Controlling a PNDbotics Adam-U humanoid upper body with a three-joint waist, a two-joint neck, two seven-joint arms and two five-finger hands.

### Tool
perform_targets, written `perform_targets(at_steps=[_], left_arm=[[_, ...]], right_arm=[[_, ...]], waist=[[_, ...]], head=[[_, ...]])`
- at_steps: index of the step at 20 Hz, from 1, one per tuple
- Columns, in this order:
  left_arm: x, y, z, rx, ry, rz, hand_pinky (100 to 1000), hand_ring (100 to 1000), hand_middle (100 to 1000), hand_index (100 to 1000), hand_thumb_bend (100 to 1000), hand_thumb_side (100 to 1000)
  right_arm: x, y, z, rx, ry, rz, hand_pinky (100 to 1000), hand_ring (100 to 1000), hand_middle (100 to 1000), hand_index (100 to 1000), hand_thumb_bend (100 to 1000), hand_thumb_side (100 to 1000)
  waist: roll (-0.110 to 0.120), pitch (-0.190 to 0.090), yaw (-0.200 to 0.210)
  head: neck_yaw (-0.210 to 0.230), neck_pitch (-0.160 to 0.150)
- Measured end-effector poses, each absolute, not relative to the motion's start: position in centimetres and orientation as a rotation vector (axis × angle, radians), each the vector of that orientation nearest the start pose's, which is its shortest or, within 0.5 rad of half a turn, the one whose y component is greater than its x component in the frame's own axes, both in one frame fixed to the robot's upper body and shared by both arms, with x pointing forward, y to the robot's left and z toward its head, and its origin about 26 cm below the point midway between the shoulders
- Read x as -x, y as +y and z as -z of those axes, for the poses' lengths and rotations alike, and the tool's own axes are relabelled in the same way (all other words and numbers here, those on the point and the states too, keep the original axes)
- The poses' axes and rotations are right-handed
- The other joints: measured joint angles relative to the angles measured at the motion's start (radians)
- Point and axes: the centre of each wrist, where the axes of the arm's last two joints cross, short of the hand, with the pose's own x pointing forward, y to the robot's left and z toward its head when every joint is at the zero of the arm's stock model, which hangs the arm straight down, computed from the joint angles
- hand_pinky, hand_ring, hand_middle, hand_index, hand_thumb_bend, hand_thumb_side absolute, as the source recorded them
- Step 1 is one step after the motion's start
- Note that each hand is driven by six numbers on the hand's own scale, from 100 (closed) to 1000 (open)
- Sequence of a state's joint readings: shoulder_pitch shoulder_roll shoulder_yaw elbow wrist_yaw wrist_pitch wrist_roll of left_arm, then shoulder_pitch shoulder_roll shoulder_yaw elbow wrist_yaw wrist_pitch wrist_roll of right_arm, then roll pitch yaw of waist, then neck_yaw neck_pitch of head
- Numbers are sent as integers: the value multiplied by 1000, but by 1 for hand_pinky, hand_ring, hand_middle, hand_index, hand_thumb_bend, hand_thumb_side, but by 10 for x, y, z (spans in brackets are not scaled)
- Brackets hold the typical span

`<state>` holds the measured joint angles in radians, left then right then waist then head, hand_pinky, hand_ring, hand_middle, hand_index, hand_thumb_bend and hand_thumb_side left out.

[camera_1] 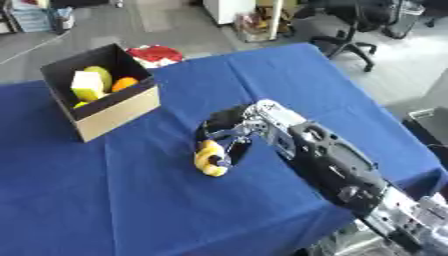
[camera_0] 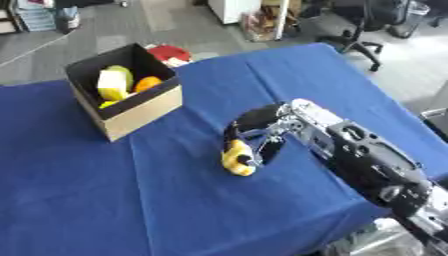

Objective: Pick up objects on the table and place them in the box.

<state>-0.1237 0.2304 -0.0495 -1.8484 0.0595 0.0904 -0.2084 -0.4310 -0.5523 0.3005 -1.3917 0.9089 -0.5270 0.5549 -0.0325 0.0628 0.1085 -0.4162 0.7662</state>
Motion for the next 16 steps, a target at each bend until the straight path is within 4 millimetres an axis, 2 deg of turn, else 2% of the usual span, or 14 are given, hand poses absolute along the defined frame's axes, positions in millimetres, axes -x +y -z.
perform_targets(at_steps=[2, 5, 8, 13, 16], left_arm=[[-295, 258, -104, 99, -1829, 423, 777, 627, 626, 808, 100, 636], [-295, 258, -104, 99, -1828, 423, 777, 627, 626, 808, 100, 636], [-295, 258, -104, 99, -1828, 422, 777, 627, 626, 809, 100, 636], [-294, 258, -103, 101, -1827, 421, 778, 628, 627, 809, 100, 637], [-294, 257, -103, 105, -1826, 421, 778, 628, 627, 809, 100, 636]], right_arm=[[-375, -291, -96, 612, -1373, -2057, 835, 704, 473, 417, 145, 216], [-384, -288, -114, 727, -1507, -1962, 827, 684, 453, 409, 104, 183], [-399, -282, -135, 795, -1609, -1864, 819, 667, 447, 402, 100, 140], [-437, -257, -177, 840, -1739, -1690, 805, 635, 444, 406, 100, 100], [-463, -235, -182, 807, -1759, -1562, 806, 628, 449, 422, 100, 100]], waist=[[0, 0, -2], [0, 0, -3], [0, -1, -3], [0, -1, 7], [5, -1, 17]], head=[[0, 0], [0, 0], [1, 0], [1, 0], [1, 0]])
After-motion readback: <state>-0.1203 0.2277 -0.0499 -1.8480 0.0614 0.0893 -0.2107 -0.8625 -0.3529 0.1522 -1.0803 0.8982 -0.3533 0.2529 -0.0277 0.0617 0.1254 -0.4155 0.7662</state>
